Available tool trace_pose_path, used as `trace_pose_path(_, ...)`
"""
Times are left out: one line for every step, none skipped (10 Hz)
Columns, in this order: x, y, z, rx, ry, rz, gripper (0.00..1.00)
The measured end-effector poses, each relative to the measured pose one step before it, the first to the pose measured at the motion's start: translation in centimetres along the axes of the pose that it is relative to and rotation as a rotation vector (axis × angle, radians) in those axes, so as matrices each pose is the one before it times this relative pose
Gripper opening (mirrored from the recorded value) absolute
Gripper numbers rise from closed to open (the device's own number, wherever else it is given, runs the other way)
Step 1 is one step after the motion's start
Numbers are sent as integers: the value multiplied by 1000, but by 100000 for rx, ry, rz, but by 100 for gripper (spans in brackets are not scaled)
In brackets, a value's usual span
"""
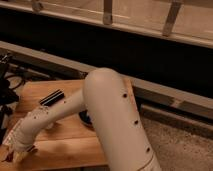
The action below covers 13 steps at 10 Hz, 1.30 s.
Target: Drag the pepper across the table
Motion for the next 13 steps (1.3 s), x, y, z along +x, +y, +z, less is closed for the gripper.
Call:
trace_pose_path(255, 180, -262, 16, 300, 590, 14)
trace_pose_path(355, -152, -294, -118, -426, -855, 21)
trace_pose_path(-273, -278, 176, -225, -516, -1121, 32)
trace_pose_path(-418, 87, 395, -490, -100, -356, 42)
trace_pose_path(-128, 79, 45, 52, 34, 281, 52)
trace_pose_path(121, 102, -103, 83, 143, 167, 57)
trace_pose_path(149, -118, -165, 113, -23, -155, 58)
trace_pose_path(-147, 68, 130, -299, -130, -275, 58)
trace_pose_path(-132, 64, 129, -245, -99, -184, 58)
trace_pose_path(-241, 72, 175, -355, -145, -333, 58)
trace_pose_path(-38, 79, 42, -132, 12, -53, 58)
trace_pose_path(2, -66, -42, 109, -52, 101, 58)
trace_pose_path(27, -28, -90, 7, -70, 6, 58)
